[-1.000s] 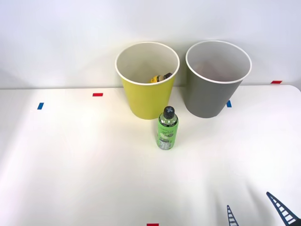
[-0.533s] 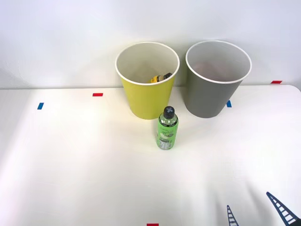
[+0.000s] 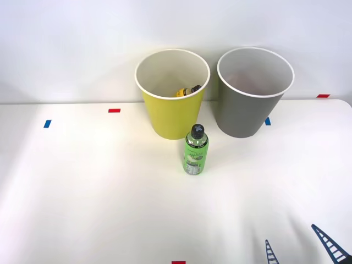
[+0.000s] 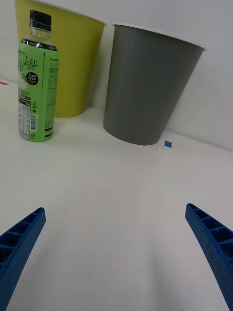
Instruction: Put cans in the gray bin, plastic bottles in the light green bin
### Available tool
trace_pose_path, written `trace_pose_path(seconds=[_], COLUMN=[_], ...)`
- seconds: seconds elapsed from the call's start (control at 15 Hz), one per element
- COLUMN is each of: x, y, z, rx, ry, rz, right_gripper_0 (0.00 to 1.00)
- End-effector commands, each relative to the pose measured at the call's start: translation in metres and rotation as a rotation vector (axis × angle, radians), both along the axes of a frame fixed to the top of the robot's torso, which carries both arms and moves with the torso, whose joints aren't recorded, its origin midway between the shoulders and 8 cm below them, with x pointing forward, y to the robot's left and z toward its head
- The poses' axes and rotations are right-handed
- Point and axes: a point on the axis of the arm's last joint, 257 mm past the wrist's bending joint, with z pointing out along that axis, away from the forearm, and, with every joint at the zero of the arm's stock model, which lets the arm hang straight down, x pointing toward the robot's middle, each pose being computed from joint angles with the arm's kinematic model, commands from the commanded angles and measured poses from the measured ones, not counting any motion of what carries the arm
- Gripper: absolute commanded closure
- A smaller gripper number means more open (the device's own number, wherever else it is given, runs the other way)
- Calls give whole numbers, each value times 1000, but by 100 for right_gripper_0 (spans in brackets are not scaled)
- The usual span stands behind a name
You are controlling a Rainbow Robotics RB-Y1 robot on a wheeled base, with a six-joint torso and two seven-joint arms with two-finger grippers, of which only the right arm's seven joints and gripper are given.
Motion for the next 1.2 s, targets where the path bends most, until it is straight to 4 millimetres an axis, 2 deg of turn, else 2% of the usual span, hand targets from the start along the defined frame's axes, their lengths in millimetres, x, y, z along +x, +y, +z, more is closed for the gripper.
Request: trace_pose_path(seconds=[0.07,1.2], x=[0,0], y=[0,0], z=[0,0], rx=[0,0], ry=[0,0], rz=[0,0], right_gripper_0=[0,0])
